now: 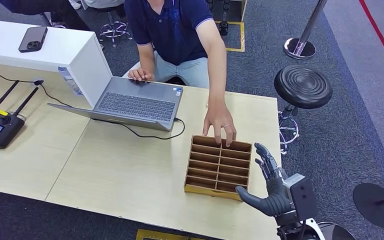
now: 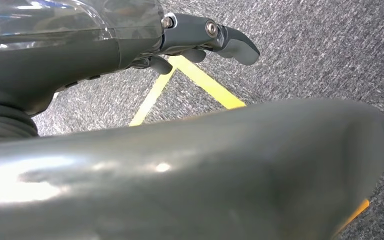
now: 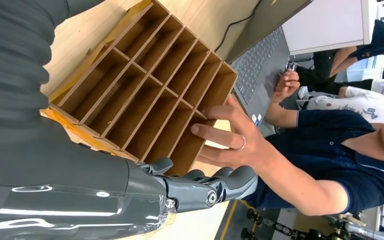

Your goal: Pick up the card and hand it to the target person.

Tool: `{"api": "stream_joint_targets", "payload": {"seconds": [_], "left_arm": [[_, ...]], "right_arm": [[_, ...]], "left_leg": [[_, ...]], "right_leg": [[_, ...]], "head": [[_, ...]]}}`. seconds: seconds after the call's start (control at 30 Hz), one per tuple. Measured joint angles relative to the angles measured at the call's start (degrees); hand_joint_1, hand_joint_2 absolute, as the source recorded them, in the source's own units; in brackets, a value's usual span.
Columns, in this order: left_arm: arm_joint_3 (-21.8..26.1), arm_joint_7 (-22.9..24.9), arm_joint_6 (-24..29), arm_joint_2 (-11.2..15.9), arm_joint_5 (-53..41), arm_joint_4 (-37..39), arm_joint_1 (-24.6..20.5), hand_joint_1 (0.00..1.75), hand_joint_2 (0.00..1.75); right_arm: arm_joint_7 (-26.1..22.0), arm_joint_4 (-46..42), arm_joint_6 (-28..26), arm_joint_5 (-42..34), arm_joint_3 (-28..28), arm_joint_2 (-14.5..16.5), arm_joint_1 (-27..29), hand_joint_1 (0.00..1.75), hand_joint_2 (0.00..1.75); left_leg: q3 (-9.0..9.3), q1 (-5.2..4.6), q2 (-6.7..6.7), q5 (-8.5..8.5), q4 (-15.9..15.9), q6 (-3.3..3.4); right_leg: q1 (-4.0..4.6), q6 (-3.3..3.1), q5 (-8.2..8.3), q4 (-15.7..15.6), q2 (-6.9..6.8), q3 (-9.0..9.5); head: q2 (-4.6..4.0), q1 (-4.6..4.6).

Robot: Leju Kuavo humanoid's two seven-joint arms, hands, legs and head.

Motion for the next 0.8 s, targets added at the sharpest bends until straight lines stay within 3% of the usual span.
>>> {"api": "stream_joint_targets", "payload": {"seconds": [0.8], "left_arm": [[-0.7, 0.4, -0.3, 0.2, -0.9, 0.0, 0.0, 0.0, 0.0]], "right_arm": [[-2.0, 3.7, 1.7, -2.2, 1.6, 0.9, -0.9, 0.0, 1.75]], "left_leg": [[0.01, 0.01, 0.03, -0.01, 0.0, 0.0]], "right_leg": [[0.0, 0.01, 0.01, 0.0, 0.03, 0.01]], "head": [[0.0, 0.0]]}}
